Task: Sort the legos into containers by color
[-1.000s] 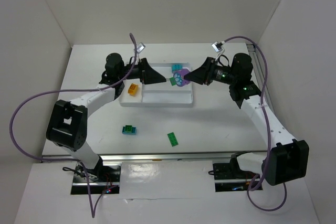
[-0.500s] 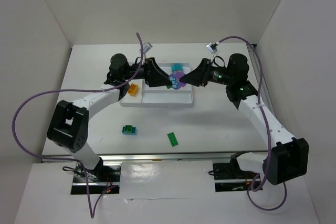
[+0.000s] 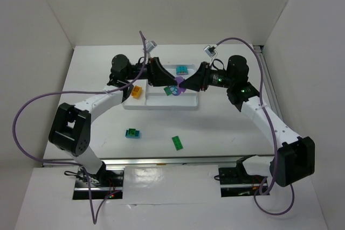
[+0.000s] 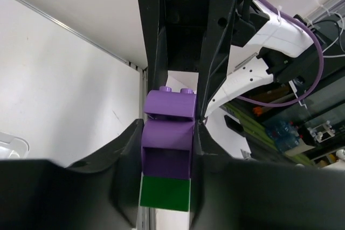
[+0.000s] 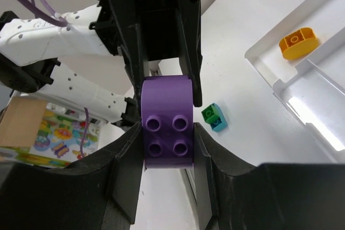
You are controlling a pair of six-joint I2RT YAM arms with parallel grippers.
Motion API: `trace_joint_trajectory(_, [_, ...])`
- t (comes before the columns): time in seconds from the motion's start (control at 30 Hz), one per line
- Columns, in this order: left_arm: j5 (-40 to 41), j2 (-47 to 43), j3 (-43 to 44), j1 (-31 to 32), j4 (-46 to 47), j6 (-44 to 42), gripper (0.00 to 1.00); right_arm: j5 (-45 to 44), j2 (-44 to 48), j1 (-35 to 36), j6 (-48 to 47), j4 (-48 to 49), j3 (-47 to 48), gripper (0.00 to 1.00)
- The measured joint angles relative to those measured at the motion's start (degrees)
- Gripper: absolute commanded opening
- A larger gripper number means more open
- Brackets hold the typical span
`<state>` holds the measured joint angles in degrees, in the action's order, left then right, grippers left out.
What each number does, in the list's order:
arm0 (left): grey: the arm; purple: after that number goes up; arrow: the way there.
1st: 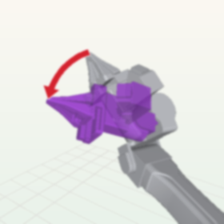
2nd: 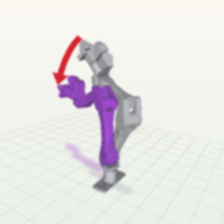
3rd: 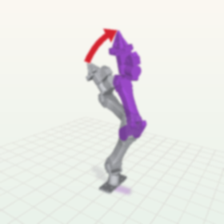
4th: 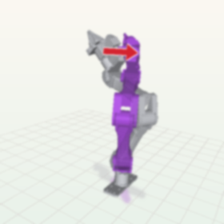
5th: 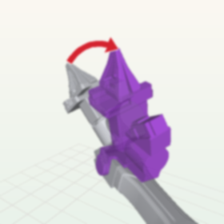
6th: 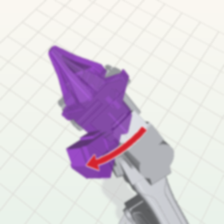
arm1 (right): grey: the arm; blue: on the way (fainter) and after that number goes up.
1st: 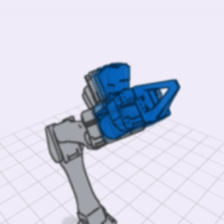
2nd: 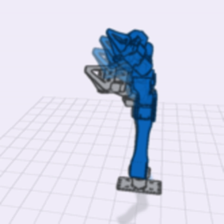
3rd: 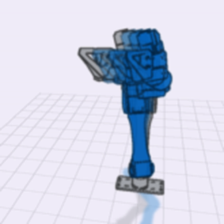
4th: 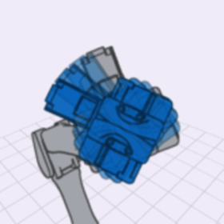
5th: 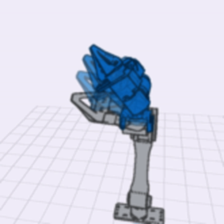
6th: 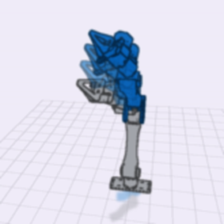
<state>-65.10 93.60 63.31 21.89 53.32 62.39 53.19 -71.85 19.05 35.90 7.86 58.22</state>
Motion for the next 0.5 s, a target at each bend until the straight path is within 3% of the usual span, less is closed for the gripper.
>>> trace_joint_trajectory(0.37, [-1.29,0.07,1.46,-0.11,-4.79,-3.76,0.00,-3.13,0.28,-0.24,-0.94,-1.40,0.39,0.14])
trace_joint_trajectory(0.5, [-2.10,0.07,1.46,-1.14,-6.56,-4.68,0.00,-8.24,0.70,-0.79,-3.93,-5.70,1.68,0.14])
